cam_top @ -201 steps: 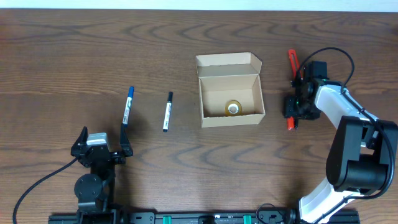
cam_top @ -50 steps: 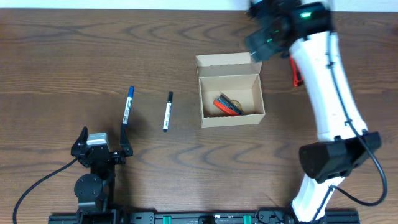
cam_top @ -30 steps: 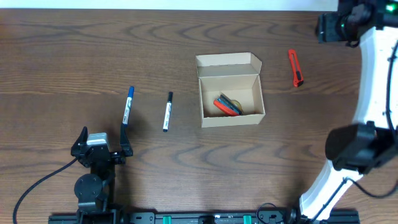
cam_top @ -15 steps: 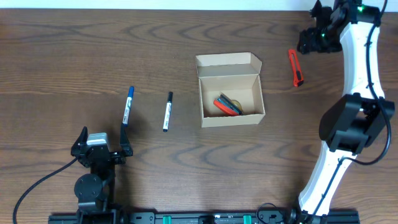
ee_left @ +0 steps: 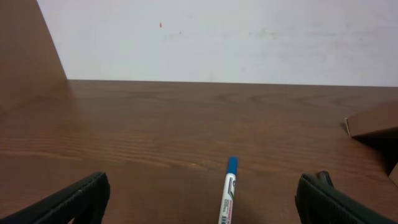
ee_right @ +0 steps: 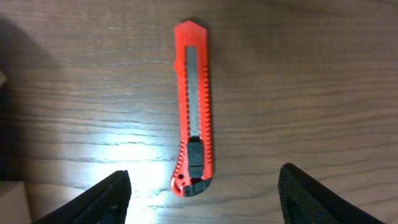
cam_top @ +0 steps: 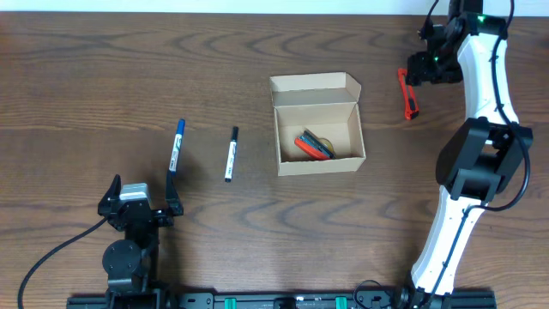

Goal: Pack container
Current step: 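Move the right gripper over the orange box cutter, then lower the right gripper, grasp the box cutter and lift it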

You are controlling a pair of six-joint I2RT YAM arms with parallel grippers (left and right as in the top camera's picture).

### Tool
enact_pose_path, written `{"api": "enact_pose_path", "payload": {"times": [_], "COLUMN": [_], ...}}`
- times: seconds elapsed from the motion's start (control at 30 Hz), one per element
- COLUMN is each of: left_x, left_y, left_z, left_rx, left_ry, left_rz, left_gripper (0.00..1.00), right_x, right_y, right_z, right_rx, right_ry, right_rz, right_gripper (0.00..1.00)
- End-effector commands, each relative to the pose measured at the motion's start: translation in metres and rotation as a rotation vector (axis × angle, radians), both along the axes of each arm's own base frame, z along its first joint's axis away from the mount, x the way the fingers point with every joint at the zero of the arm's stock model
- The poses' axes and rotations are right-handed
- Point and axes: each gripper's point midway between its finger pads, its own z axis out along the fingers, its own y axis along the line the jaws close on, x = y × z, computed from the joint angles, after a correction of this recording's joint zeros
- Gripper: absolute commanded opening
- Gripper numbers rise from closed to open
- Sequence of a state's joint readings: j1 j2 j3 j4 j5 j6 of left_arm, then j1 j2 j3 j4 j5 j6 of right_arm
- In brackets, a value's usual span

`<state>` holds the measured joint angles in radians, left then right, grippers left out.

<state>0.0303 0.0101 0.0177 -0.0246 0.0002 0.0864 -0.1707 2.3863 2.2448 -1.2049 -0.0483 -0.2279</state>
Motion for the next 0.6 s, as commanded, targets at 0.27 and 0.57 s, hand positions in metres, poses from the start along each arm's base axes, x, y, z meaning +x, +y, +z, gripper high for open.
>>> {"api": "enact_pose_path", "payload": {"times": [0.27, 0.57], "left_x": [-0.001, -0.001], "left_y": [-0.002, -0.002], "left_z": [-0.018, -0.018], "left_rx": [0.007, 0.007], "left_ry": [0.06, 0.06], "left_rz": [-0.014, -0.014], "left_gripper": [0.95, 0.95], "right_x": [-0.006, -0.006], "right_y": [0.0, 0.003], "right_z": [-0.045, -0.057], "right_rx": [-0.027, -0.024], "right_ry": [0.1, 0.118], "right_rz": [0.016, 0.024], "right_gripper": [0.68, 0.68]}}
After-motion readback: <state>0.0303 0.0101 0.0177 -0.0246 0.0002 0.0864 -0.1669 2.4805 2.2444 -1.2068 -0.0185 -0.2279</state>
